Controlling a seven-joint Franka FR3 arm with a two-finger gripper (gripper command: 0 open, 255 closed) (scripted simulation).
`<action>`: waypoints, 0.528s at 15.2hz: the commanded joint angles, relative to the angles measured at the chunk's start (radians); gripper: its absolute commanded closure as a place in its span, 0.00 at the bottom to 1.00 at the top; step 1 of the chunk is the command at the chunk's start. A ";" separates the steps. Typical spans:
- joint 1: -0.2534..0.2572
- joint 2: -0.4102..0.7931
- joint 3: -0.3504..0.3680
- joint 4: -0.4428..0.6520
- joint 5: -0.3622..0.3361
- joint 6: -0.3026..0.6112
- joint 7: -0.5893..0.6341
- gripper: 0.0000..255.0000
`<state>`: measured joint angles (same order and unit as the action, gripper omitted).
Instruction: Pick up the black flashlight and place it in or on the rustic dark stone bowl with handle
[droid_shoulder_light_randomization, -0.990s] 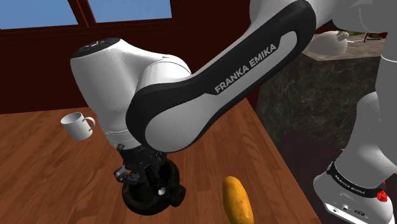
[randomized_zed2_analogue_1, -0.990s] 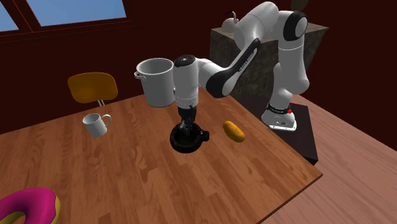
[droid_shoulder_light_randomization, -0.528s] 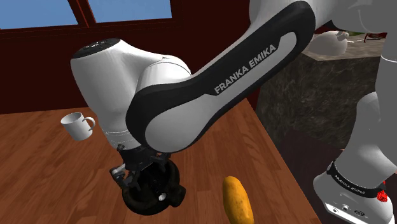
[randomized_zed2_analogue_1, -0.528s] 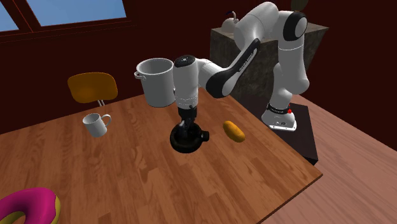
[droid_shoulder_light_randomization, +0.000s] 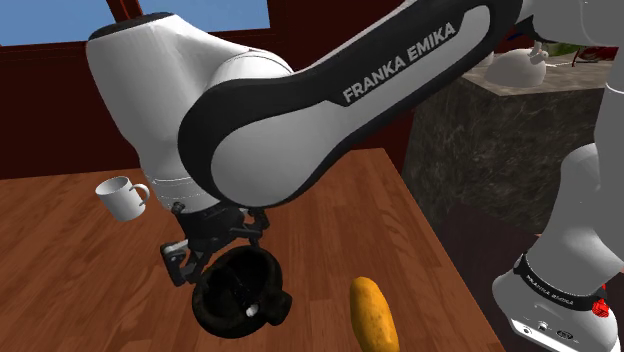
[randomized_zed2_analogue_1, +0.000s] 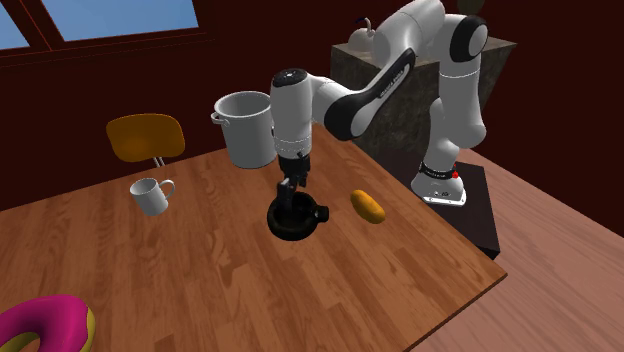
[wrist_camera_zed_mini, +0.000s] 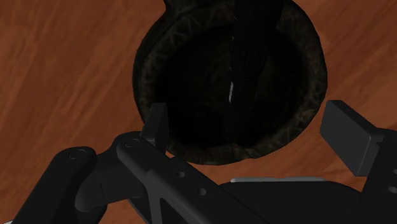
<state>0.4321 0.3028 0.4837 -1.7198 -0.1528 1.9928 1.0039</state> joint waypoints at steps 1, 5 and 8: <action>0.001 -0.006 0.002 0.024 0.005 -0.030 -0.003 0.00; 0.001 -0.006 0.002 0.024 0.005 -0.030 -0.003 0.00; 0.001 -0.006 0.002 0.024 0.005 -0.030 -0.003 0.00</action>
